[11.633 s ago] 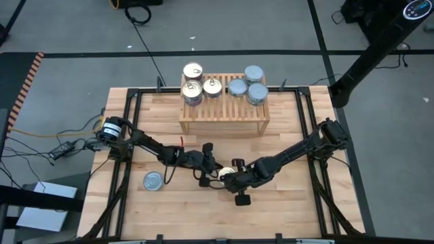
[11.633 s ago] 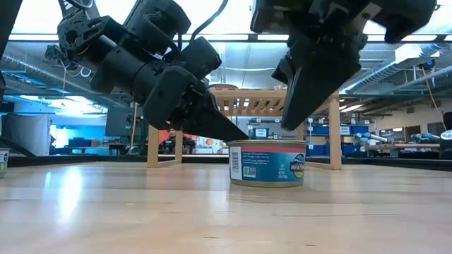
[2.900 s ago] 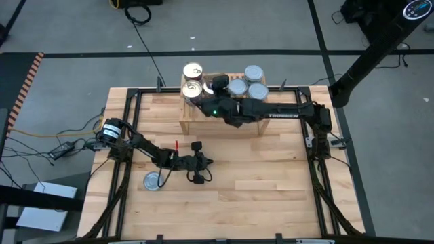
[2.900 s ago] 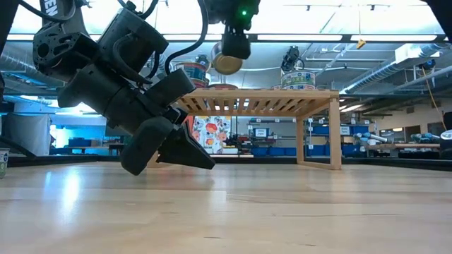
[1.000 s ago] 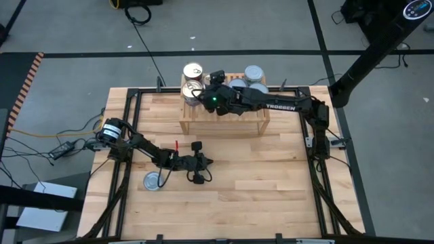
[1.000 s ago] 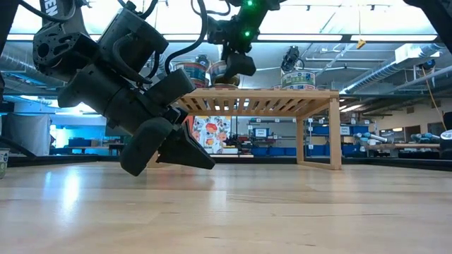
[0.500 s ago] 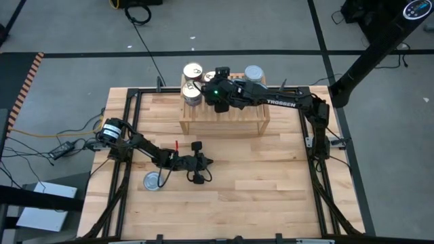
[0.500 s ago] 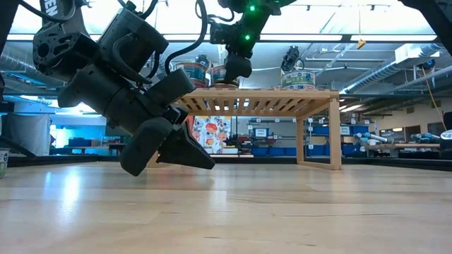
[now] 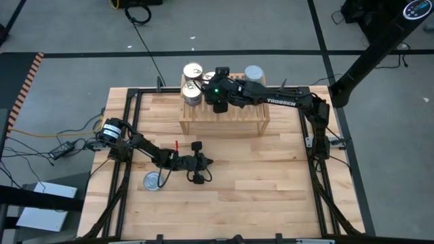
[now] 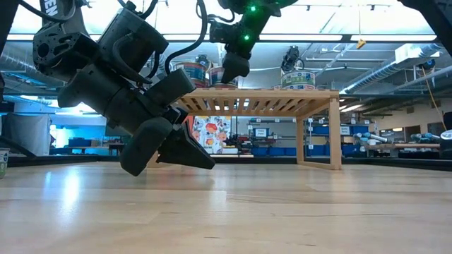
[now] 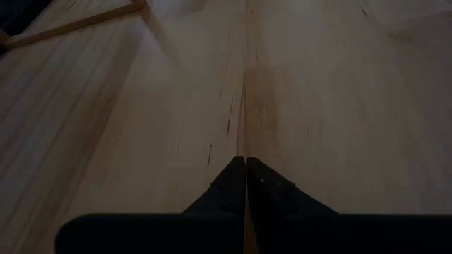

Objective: Stack canned seafood by type on shelf
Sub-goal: Stack the blue pink tuna can on top of the blue pink tuna can on the shelf

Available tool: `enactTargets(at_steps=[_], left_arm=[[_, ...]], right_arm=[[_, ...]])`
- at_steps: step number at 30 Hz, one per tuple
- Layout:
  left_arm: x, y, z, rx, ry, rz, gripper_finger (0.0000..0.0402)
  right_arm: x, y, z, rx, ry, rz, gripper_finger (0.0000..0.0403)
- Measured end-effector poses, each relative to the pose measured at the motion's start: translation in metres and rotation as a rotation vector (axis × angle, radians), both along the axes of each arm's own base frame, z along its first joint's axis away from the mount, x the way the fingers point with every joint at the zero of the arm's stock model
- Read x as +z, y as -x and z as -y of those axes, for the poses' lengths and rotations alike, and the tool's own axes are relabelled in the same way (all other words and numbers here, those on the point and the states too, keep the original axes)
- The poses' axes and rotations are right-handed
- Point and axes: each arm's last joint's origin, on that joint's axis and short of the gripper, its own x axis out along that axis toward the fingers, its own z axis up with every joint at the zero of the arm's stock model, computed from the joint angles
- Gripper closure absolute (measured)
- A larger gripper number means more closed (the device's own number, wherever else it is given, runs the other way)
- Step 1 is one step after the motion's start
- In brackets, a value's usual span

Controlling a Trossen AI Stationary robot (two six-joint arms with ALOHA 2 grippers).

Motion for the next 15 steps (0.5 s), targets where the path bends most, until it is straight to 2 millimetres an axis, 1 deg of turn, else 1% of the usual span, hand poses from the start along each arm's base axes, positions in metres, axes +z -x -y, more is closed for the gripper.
enactTargets(at_steps=[6,15], left_arm=[[0.000,0.000,0.000,0.000,0.000,0.000,0.0383],[0.000,0.000,0.000,0.000,0.000,0.000,0.0383]], right_arm=[[0.002,0.000,0.000,-0.001,0.000,0.012,0.0112],[0.016,0.007,-0.003,-0.011,0.003,0.055,0.0112]])
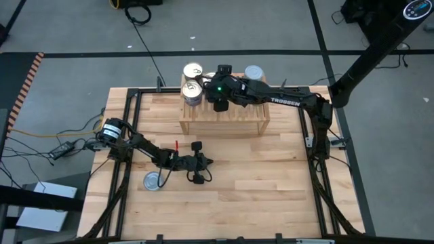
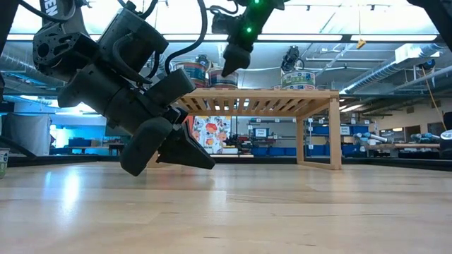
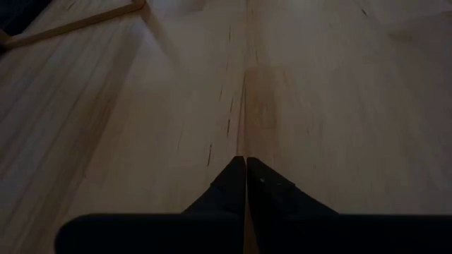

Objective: Stack canned seafood by type on shelf
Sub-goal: Stack the blue pink tuna can on top of the blue pink tuna can on the shelf

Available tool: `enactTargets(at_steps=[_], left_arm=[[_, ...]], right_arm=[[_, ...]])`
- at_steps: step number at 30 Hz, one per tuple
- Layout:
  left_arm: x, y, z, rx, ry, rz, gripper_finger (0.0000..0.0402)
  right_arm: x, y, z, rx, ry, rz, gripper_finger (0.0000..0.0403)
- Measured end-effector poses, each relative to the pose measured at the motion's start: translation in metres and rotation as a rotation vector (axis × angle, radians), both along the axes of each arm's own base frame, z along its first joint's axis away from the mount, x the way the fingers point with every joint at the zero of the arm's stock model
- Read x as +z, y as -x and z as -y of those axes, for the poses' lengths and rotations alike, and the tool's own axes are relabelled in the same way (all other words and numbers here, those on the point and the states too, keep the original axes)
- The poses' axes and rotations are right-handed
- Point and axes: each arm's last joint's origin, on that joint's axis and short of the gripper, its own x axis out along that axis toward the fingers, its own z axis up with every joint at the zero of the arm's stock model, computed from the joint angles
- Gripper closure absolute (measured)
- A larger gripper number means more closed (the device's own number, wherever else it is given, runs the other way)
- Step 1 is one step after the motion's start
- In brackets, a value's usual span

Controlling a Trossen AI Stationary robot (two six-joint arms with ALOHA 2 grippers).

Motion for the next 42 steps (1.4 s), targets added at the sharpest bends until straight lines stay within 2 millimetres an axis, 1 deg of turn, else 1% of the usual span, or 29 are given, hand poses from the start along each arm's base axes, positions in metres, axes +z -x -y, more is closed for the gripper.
enactTargets(at_steps=[6,8,10,13,20,21,22,23,28,31,35,38,42], left_arm=[[0.000,0.000,0.000,0.000,0.000,0.000,0.0383],[0.000,0.000,0.000,0.000,0.000,0.000,0.0383],[0.000,0.000,0.000,0.000,0.000,0.000,0.0383],[0.000,0.000,0.000,0.000,0.000,0.000,0.0383],[0.000,0.000,0.000,0.000,0.000,0.000,0.0383],[0.000,0.000,0.000,0.000,0.000,0.000,0.0383],[0.000,0.000,0.000,0.000,0.000,0.000,0.0383],[0.000,0.000,0.000,0.000,0.000,0.000,0.0383],[0.000,0.000,0.000,0.000,0.000,0.000,0.0383],[0.000,0.000,0.000,0.000,0.000,0.000,0.0383],[0.000,0.000,0.000,0.000,0.000,0.000,0.0383],[0.000,0.000,0.000,0.000,0.000,0.000,0.0383],[0.000,0.000,0.000,0.000,0.000,0.000,0.0383]], right_arm=[[0.003,0.002,-0.001,-0.008,-0.004,0.014,0.0115],[0.003,0.002,-0.001,-0.009,-0.003,0.014,0.0125],[0.004,0.002,-0.001,-0.013,-0.002,0.019,0.0145],[0.004,0.001,0.000,-0.031,-0.007,0.043,0.0196],[0.005,0.001,0.000,-0.035,-0.007,0.050,0.0360],[0.005,0.001,-0.001,-0.032,-0.007,0.050,0.0380],[0.005,0.001,-0.002,-0.028,-0.006,0.049,0.0390],[0.005,0.000,-0.003,-0.026,-0.006,0.048,0.0393],[0.005,-0.001,-0.005,-0.018,-0.006,0.056,0.0377],[0.006,-0.003,-0.004,-0.023,-0.002,0.083,0.0391],[0.014,-0.004,0.006,-0.058,0.033,0.175,0.0393],[0.015,-0.001,0.016,-0.091,0.034,0.196,0.0393],[0.008,0.008,0.028,-0.145,-0.054,0.190,0.0398]])
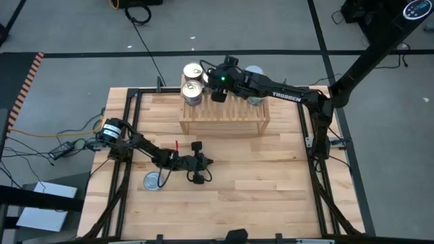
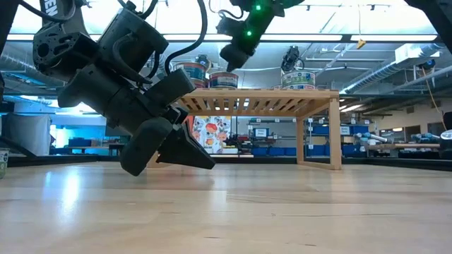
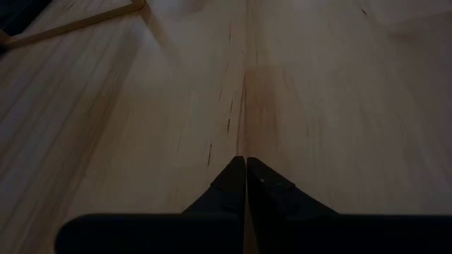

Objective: Stack canned seafood by type on shelf
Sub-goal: Stack the blue pink tuna can on top of the blue pink tuna can on the shelf, then stack the green tuna can on top of the green tuna can on the shelf

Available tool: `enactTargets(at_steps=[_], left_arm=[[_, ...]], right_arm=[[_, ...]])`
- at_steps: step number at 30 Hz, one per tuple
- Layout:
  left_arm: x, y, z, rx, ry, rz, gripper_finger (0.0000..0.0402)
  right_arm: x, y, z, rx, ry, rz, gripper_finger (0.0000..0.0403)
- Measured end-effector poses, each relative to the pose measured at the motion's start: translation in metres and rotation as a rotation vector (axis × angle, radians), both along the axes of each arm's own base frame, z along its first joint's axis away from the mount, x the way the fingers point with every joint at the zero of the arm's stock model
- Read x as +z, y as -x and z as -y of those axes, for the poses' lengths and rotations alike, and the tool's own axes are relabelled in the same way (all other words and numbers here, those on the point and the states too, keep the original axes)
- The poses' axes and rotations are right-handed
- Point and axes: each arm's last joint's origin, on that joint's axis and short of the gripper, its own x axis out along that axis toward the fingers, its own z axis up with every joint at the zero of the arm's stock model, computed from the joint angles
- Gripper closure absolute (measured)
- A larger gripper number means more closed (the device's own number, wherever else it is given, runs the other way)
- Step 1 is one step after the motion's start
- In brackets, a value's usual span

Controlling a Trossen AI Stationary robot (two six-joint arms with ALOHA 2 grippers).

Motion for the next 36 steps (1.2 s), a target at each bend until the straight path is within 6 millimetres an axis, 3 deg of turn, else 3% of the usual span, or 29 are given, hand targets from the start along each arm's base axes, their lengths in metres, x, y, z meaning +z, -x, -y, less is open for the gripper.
enactTargets(at_steps=[7,24,32,36], left_arm=[[0.000,0.000,0.000,0.000,0.000,0.000,0.0383],[0.000,0.000,0.000,0.000,0.000,0.000,0.0383],[0.000,0.000,0.000,-0.003,-0.004,-0.001,0.0383],[0.000,0.000,0.000,-0.003,-0.005,-0.002,0.0383]], right_arm=[[-0.007,0.009,0.010,0.020,-0.196,0.048,0.0398],[-0.002,0.005,0.004,0.090,-0.240,0.068,0.0397],[0.036,0.000,-0.023,0.154,-0.239,0.134,0.0370],[0.045,-0.001,-0.048,0.185,-0.273,0.128,0.0386]])
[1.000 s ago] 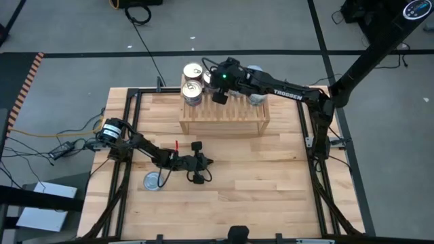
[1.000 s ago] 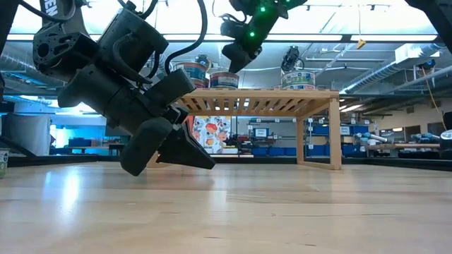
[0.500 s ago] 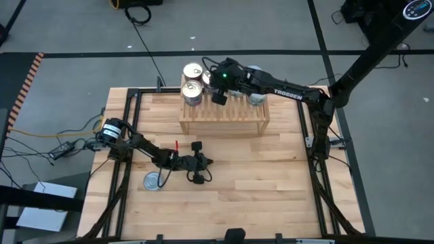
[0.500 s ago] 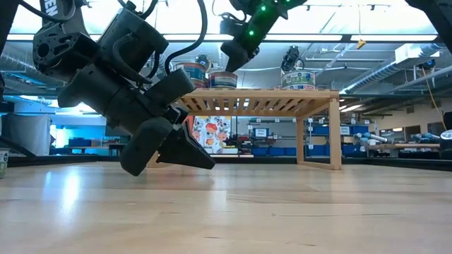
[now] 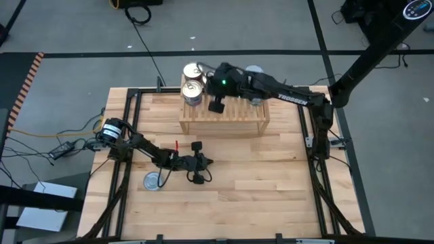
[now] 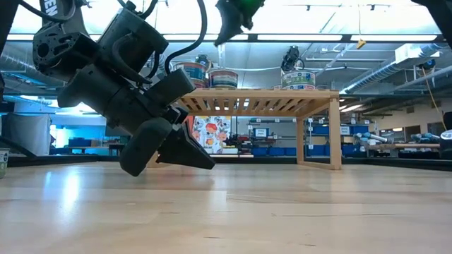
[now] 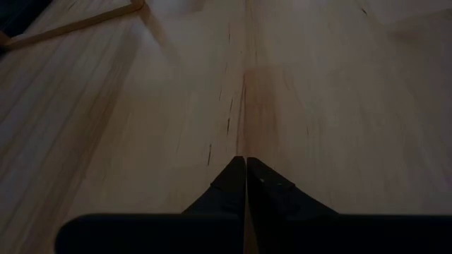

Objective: Stack canned seafood by type on shelf
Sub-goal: Stack the green tuna can on top of the green tuna can on the shelf

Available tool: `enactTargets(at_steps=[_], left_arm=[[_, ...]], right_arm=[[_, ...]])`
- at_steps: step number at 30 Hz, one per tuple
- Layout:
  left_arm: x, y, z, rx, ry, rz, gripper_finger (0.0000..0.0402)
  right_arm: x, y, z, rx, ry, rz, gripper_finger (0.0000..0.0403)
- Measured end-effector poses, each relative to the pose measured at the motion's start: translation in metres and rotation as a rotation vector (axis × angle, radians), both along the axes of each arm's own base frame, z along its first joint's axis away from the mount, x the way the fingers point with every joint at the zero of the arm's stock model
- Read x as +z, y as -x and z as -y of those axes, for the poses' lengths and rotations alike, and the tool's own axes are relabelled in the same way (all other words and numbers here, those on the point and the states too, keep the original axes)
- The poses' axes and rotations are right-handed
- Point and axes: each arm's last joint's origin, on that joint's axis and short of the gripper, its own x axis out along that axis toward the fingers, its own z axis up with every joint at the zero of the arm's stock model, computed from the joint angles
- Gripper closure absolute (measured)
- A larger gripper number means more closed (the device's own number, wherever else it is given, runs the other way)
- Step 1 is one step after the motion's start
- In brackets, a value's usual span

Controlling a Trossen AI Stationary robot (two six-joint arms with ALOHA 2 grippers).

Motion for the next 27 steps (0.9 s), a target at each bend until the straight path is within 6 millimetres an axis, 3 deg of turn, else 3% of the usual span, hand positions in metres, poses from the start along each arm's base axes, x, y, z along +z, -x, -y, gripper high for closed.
enactTargets(at_steps=[5,13,21,27], left_arm=[[0.000,0.000,0.003,-0.011,-0.004,0.000,0.0383],[0.001,0.002,0.012,-0.054,-0.024,0.002,0.0383],[0.006,0.001,0.018,-0.094,-0.047,0.055,0.0383],[0.018,0.003,0.024,-0.141,-0.092,0.071,0.0383]], right_arm=[[-0.003,-0.005,-0.037,0.130,-0.074,0.049,0.0396],[-0.044,-0.006,-0.080,0.226,-0.071,0.092,0.0400],[-0.075,0.040,-0.115,0.315,-0.140,0.289,0.0401],[-0.113,0.077,-0.144,0.301,-0.180,0.351,0.0402]])
